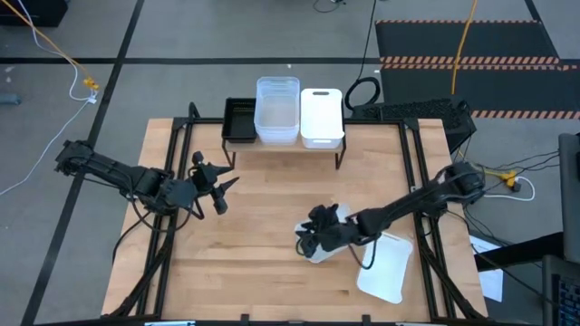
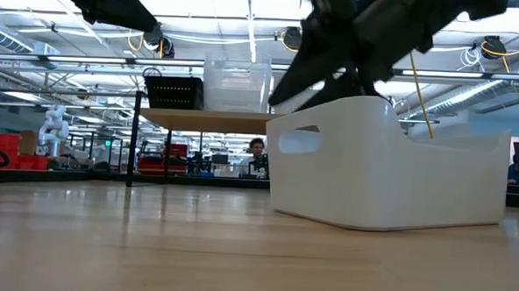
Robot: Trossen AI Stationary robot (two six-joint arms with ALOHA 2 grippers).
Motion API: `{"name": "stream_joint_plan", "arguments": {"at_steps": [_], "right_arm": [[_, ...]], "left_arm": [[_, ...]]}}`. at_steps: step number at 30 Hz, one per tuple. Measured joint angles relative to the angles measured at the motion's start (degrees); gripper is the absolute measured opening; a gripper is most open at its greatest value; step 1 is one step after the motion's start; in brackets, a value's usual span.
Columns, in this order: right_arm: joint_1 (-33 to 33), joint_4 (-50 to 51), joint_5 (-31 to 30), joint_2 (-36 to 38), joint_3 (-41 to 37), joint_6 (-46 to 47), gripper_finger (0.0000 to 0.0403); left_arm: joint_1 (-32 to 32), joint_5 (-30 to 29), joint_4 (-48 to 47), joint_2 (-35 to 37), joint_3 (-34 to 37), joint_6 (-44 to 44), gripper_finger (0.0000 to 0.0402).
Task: Stack baskets on shelf by color
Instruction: Stack the left white bin on top of the other white bin on the shelf
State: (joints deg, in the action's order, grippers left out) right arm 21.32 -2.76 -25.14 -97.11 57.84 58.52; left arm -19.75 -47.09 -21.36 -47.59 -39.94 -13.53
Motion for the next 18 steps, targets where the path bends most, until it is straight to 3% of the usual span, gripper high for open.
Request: {"name": "stream_joint_plan", "arguments": {"at_steps": [4, 11, 14, 18], "right_arm": [[0.45, 3.67, 1.37, -4.24, 4.61, 0.83, 0.0140], [-0.16, 23.99, 1.63, -9.41, 15.78, 0.73, 0.0132], [-0.95, 26.95, 3.53, -9.75, 16.51, -0.07, 0.0126], [-1.67, 27.63, 7.70, -9.28, 16.52, -3.67, 0.0079]], "left_arm": [[0.00, 0.02, -0.23, -0.02, 0.00, 0.38, 0.0157], [0.00, 0.02, 0.52, 0.00, 0.02, 1.26, 0.0157], [0.00, 0.00, 0.41, 0.00, 0.02, 1.30, 0.0157], [0.00, 0.02, 0.39, 0.00, 0.02, 1.37, 0.0157]]}}
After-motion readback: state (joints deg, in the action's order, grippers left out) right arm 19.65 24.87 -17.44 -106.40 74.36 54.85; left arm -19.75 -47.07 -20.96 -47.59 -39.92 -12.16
